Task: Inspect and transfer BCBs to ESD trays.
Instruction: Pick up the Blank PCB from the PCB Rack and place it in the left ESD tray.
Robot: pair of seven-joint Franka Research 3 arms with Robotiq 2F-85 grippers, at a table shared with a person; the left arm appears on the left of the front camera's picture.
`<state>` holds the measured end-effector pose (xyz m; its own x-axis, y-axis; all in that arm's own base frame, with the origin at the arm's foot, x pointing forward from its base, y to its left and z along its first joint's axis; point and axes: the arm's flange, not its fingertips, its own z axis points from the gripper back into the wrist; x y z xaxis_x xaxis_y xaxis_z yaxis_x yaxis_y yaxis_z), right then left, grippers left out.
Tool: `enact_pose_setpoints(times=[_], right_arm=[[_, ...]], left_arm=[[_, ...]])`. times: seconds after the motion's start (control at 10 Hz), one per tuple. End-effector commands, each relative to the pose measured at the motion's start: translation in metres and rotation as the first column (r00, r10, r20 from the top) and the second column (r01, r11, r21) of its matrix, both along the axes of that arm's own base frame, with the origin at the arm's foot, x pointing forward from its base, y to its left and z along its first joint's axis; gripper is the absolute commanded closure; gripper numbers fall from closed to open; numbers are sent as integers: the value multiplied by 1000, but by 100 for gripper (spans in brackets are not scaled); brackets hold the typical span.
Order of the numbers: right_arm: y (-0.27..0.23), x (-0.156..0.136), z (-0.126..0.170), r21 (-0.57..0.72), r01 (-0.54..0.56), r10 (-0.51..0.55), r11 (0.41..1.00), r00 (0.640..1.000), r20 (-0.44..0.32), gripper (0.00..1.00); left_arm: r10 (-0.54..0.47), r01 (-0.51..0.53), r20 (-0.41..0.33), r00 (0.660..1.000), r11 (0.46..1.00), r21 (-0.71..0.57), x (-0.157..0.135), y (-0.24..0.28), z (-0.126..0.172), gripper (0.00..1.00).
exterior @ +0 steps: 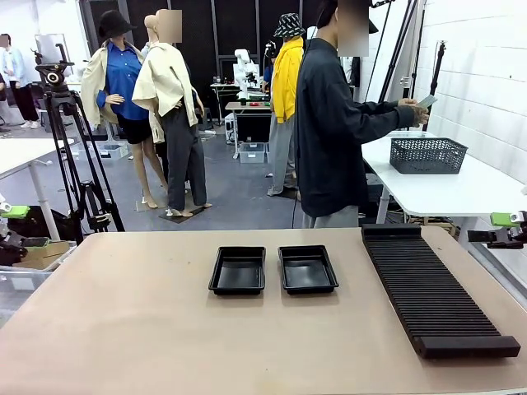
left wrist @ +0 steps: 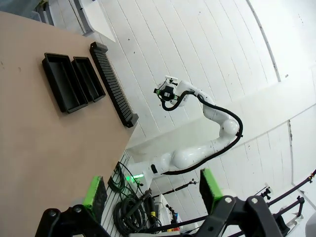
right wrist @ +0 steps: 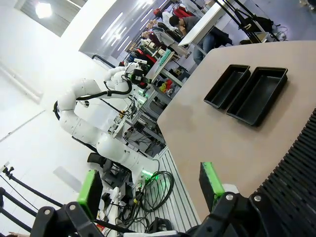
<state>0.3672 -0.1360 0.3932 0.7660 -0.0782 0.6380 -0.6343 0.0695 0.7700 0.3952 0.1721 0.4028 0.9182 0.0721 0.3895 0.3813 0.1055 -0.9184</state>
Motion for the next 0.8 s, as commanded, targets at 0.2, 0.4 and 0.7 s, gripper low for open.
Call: enact_pose_setpoints(times=[0.2,0.4,0.7], right_arm=[[0,0,0,1,0,0,1000,1000,3,0],[0,0,0,1,0,0,1000,1000,3,0],[0,0,0,1,0,0,1000,1000,3,0]], left_arm=[[4,-4,-1,1000,1000,7,-2,1,0,0],[4,-4,-1,1000,1000,7,-2,1,0,0],[4,-4,-1,1000,1000,7,-2,1,0,0]])
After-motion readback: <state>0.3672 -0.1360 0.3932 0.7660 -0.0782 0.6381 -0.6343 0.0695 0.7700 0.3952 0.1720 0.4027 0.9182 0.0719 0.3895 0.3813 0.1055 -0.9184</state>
